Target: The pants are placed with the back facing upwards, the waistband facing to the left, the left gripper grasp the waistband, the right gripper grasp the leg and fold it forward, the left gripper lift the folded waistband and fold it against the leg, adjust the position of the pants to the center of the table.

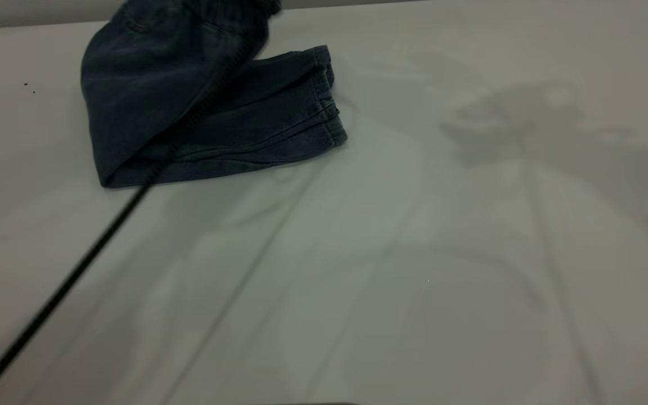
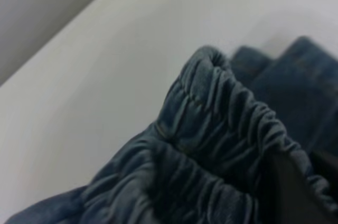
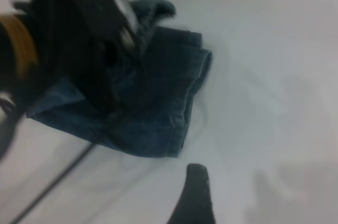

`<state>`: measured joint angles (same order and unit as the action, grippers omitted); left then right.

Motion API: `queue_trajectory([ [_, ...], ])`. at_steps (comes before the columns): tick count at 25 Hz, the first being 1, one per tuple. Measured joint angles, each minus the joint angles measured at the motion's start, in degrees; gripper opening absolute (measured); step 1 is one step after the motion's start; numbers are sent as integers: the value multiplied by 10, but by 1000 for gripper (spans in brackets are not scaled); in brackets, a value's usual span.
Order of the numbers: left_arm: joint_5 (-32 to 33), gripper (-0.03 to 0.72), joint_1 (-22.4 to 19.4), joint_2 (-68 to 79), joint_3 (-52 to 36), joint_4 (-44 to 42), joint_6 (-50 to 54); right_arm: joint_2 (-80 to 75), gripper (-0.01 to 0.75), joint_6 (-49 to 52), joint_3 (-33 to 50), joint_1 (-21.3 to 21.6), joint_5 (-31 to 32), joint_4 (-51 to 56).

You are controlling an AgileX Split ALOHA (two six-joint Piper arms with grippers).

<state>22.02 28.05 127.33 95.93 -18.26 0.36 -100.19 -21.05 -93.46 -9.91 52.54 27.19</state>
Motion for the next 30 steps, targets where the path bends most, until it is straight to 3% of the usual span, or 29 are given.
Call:
queue_trajectory([
  [5,2,328,18,-4,10,0,7,0,562,0,0,0,0,13],
  [8,76,483,17,-28,25,-2,13,1,562,0,0,0,0,15],
  [11,172,561,5,-48,34,-12,32,1,562,0,0,0,2,16],
  [14,221,579,-22,-38,35,-20,74,1,562,0,0,0,10,24],
  [17,214,583,-54,7,35,-29,115,1,562,0,0,0,21,26],
  [18,209,554,-62,23,35,-30,125,2,562,-1,0,0,23,26],
  [21,189,576,-74,78,35,-35,140,2,562,-1,0,0,25,26],
  [25,168,582,-63,120,39,-49,133,2,562,-3,0,0,25,26],
  [30,180,580,-11,128,45,-75,62,2,562,-5,0,0,24,26],
])
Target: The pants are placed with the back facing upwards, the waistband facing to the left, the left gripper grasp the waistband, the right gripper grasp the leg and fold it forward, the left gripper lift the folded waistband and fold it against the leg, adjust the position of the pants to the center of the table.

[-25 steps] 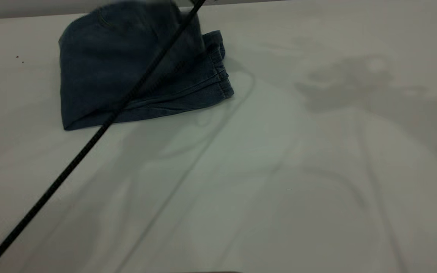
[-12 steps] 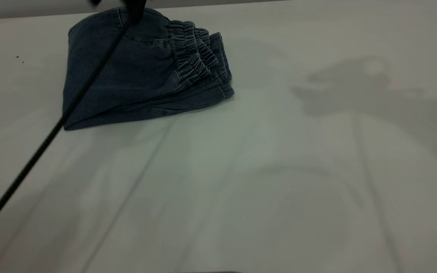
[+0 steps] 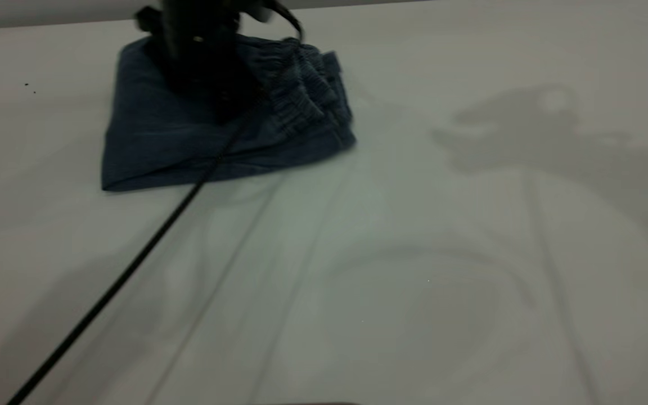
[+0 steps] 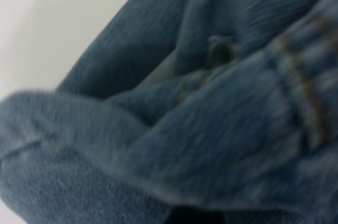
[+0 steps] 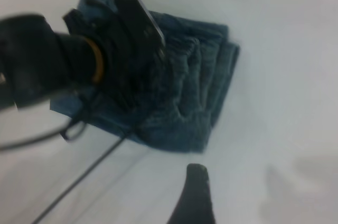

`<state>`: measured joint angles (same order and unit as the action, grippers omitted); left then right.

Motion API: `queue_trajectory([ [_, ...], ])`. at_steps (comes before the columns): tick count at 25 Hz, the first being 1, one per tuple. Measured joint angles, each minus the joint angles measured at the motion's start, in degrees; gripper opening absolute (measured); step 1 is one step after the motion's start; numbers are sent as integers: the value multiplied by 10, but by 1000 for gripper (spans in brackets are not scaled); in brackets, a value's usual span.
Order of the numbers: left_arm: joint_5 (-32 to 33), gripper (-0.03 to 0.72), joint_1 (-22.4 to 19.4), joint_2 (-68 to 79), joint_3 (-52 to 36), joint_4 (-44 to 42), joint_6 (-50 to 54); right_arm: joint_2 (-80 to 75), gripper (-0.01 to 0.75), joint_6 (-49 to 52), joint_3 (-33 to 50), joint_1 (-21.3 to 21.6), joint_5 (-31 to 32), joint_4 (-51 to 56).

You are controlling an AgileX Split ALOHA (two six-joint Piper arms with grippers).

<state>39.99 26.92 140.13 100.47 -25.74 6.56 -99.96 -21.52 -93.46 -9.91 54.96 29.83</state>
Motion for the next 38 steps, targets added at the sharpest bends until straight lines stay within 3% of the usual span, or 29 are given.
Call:
queue_trajectory([
  [6,31,580,60,-3,0,9,-41,1,562,-5,0,0,-5,0],
  [10,106,584,58,-18,14,31,-25,15,562,-6,0,12,-15,0],
  [15,179,584,36,-105,34,35,-18,66,562,3,0,58,-10,-5],
  [19,267,584,31,-195,35,35,-17,110,562,17,0,72,36,-13],
  [24,270,584,31,-305,19,74,-10,188,562,58,0,72,137,-13],
  [30,270,584,31,-498,-90,158,-26,304,562,108,40,72,168,-21],
  [38,270,584,31,-789,-341,164,-37,543,562,115,293,72,172,-39],
])
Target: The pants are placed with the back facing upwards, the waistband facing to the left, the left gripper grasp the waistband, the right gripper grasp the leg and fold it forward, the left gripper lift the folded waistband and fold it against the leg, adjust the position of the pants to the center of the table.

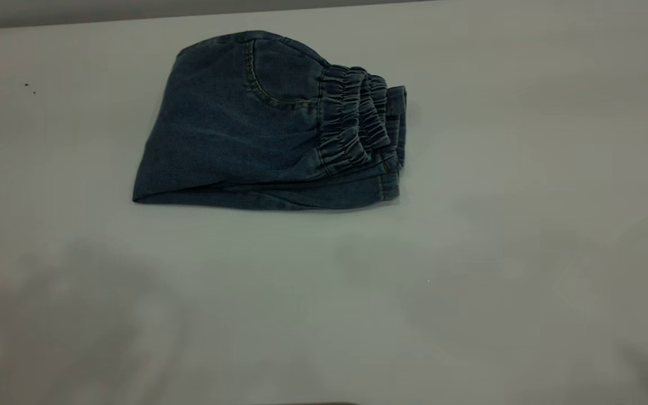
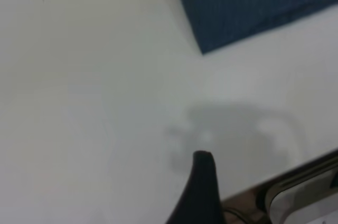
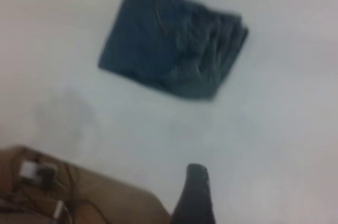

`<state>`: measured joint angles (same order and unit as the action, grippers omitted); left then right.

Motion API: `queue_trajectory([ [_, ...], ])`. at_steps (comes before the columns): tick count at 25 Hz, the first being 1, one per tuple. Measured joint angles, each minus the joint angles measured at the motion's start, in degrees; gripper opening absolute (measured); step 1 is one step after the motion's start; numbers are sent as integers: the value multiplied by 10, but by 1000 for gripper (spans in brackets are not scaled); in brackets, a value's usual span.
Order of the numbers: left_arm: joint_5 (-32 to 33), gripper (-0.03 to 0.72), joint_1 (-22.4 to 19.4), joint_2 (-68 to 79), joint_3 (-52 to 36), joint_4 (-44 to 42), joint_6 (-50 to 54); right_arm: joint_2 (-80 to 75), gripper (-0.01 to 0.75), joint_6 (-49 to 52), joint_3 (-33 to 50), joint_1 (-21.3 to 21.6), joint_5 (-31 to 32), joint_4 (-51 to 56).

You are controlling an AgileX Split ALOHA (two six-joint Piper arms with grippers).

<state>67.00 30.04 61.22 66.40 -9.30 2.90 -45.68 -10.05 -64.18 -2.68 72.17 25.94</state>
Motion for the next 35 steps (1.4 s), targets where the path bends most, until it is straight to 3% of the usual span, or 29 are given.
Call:
queue_trajectory([
  [7,0,584,0,-216,-181,32,-54,223,562,-3,228,0,-4,-45],
  [12,-2,584,0,-313,-271,54,-85,352,562,-5,319,0,-33,-90],
  [20,-34,584,0,-410,-371,73,-88,455,562,-9,360,0,-55,-128],
  [35,-33,584,0,-486,-381,87,-87,463,562,-10,369,0,-60,-136],
])
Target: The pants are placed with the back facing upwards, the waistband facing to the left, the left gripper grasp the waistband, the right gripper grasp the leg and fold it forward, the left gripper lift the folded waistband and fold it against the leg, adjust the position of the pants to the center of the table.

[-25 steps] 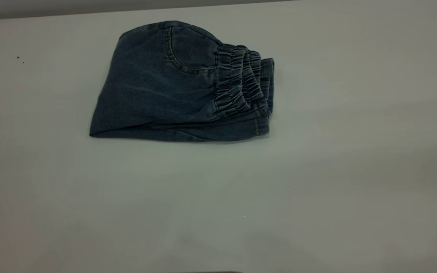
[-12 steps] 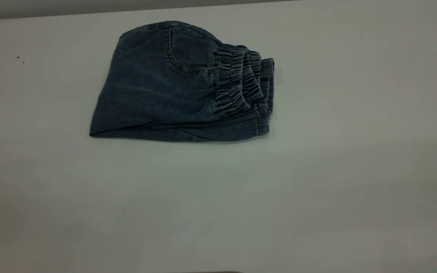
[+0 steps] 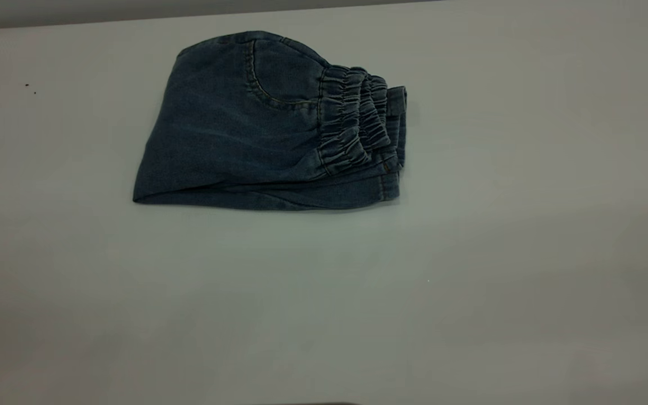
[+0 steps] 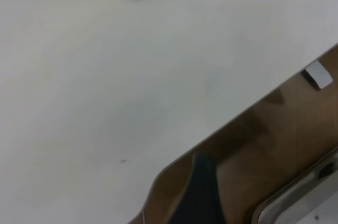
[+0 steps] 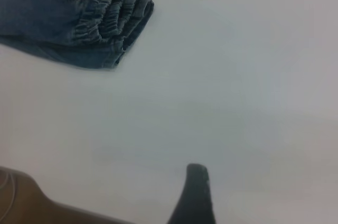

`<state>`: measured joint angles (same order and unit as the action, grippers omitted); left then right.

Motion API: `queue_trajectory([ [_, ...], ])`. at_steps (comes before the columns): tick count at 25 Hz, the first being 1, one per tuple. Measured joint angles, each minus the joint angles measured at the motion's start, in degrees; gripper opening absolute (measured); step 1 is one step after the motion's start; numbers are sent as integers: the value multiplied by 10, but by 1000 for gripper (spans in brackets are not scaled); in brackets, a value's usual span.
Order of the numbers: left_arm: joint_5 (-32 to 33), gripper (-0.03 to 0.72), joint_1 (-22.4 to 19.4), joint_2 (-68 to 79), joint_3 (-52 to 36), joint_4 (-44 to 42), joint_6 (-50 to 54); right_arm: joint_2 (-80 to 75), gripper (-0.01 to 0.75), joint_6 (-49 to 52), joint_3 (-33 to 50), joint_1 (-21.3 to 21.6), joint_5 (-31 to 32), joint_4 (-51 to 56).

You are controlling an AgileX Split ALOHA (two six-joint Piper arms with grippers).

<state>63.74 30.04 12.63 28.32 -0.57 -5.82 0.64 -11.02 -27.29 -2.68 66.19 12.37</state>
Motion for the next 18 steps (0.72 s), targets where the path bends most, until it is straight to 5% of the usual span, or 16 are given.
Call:
queue_trajectory([
  [4,0,584,-28,-7,0,1,0,0,562,0,0,7,0,1],
  [9,0,584,-189,-55,-2,1,0,0,562,-1,0,72,0,2],
  [12,2,584,-245,-108,-2,0,0,0,562,-1,0,95,0,4],
  [18,6,584,-284,-137,-2,0,0,0,562,-1,0,97,0,7],
])
